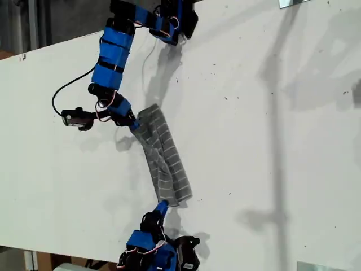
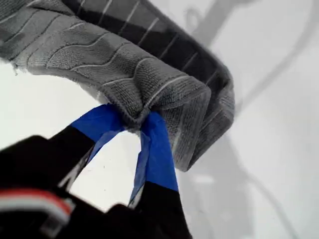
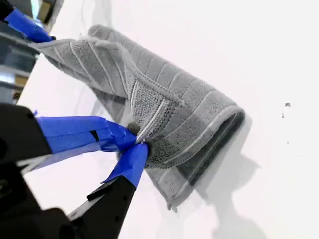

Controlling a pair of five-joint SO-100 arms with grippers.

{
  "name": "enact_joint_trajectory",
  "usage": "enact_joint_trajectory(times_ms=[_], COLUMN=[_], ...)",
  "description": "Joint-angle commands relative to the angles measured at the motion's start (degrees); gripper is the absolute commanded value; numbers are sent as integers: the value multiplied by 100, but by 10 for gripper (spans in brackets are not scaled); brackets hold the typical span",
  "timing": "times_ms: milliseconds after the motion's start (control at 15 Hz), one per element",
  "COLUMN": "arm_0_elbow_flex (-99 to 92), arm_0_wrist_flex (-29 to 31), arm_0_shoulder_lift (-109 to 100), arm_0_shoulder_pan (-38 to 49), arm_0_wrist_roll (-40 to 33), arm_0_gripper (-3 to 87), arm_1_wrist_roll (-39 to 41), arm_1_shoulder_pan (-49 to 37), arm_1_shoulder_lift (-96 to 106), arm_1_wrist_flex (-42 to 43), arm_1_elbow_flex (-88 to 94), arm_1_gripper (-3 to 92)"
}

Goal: Grasp corners of a square towel and fold twice.

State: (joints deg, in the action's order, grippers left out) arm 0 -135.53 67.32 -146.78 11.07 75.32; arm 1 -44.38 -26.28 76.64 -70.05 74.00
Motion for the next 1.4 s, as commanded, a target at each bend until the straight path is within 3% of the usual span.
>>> enact_joint_trajectory(times_ms=[0, 200, 533, 867, 1333], arm_0_elbow_flex=[18, 70, 413, 870, 826], arm_0_wrist_flex=[185, 246, 9, -193, -9], arm_0_shoulder_lift=[-185, -132, 940, 1617, 1696], arm_0_shoulder_pan=[765, 1582, 2232, 1687, 1160], arm_0_wrist_roll=[-369, -800, -1389, -1345, -1160], arm_0_gripper=[-1, -1, -1, -1, -1], arm_1_wrist_roll=[176, 290, 492, 510, 501], arm_1_shoulder_pan=[-475, -967, -1380, -1274, -633], arm_1_shoulder_lift=[-396, -633, -721, -809, -826], arm_1_wrist_flex=[-167, -176, 44, -70, -1195], arm_1_elbow_flex=[-1125, -1415, -1415, -729, -536], arm_1_gripper=[-1, -1, -1, -1, -1])
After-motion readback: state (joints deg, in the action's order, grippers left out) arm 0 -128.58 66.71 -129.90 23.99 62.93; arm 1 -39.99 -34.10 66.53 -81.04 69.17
